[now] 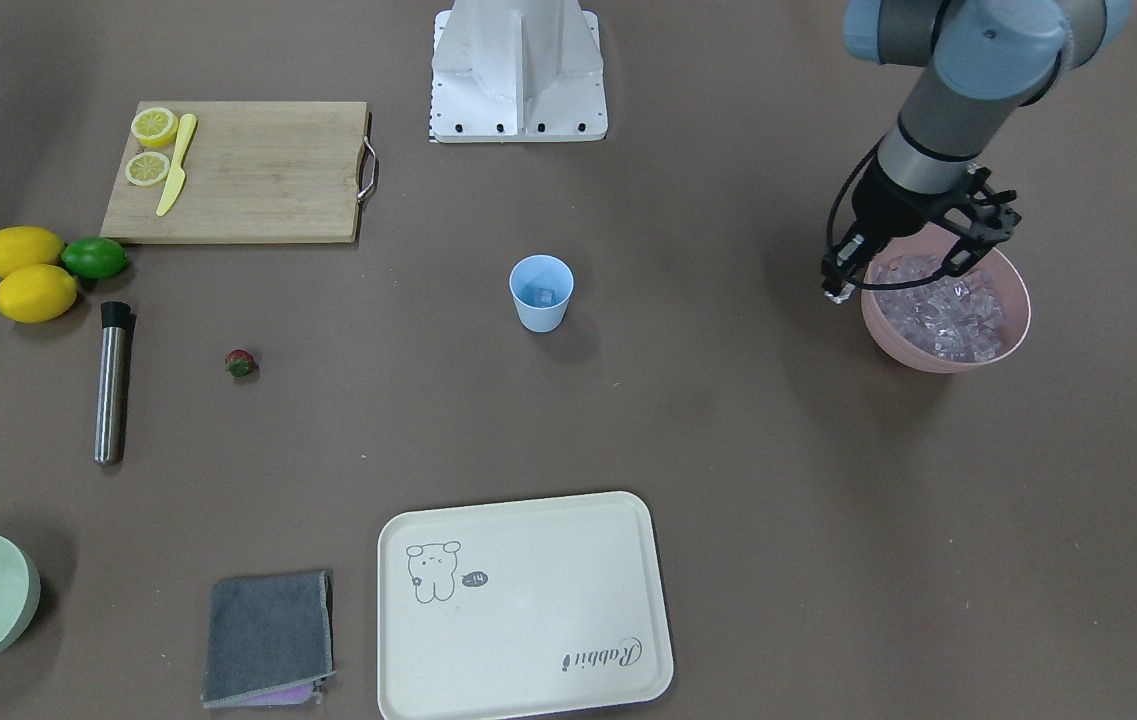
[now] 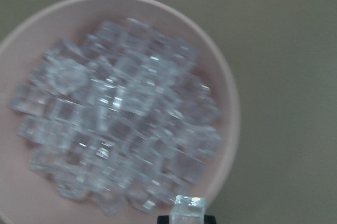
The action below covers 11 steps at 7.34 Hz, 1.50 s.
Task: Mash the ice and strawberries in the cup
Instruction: 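Release the ice cube from the left gripper into the light-blue cup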
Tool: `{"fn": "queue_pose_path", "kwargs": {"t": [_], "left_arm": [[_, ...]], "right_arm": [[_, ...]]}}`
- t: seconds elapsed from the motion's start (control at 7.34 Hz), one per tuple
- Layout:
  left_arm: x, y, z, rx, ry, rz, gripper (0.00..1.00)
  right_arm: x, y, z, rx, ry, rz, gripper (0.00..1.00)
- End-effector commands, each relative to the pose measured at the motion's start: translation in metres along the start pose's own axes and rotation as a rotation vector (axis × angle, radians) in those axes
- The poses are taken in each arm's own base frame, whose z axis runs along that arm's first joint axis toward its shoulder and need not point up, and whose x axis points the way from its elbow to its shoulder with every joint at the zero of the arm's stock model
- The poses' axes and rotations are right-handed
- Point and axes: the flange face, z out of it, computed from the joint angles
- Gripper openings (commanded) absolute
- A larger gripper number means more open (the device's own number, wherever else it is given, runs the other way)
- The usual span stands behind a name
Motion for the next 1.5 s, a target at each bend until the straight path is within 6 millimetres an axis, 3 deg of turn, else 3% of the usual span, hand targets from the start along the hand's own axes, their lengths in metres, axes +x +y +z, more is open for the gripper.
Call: {"fn": "queue_pose_path", "kwargs": {"t": [0.0, 0.27, 0.54, 0.82, 0.95, 1.09, 1.23, 1.36], "left_arm": [[0.085, 0.080, -0.003, -0.072, 0.063, 0.122, 0.00], [0.139, 0.131, 0.010, -0.106, 0.075, 0.182, 0.00], [0.175, 0.177, 0.028, -0.071, 0.081, 0.229, 0.00], [0.175, 0.194, 0.039, -0.086, 0.069, 0.247, 0.00], [0.176, 0.195, 0.039, -0.088, 0.073, 0.250, 0.57], [0.178, 0.197, 0.038, -0.090, 0.077, 0.254, 0.84], [0.179, 0.198, 0.033, -0.090, 0.086, 0.262, 0.94], [0.178, 0.197, 0.018, -0.087, 0.112, 0.302, 0.97]], "right_arm": [[-0.001, -0.003, -0.001, 0.004, -0.001, -0.006, 1.00], [-0.001, -0.003, 0.000, 0.002, -0.002, -0.005, 1.00], [-0.002, -0.002, 0.001, 0.003, -0.016, 0.000, 1.00], [-0.001, -0.001, 0.001, 0.002, -0.015, 0.000, 1.00], [-0.001, -0.002, 0.001, 0.003, -0.018, 0.000, 1.00], [-0.002, -0.003, 0.000, 0.005, -0.019, -0.003, 1.00], [-0.005, -0.008, -0.002, 0.011, -0.022, -0.006, 1.00], [-0.017, -0.027, -0.006, 0.027, -0.055, -0.022, 1.00]]}}
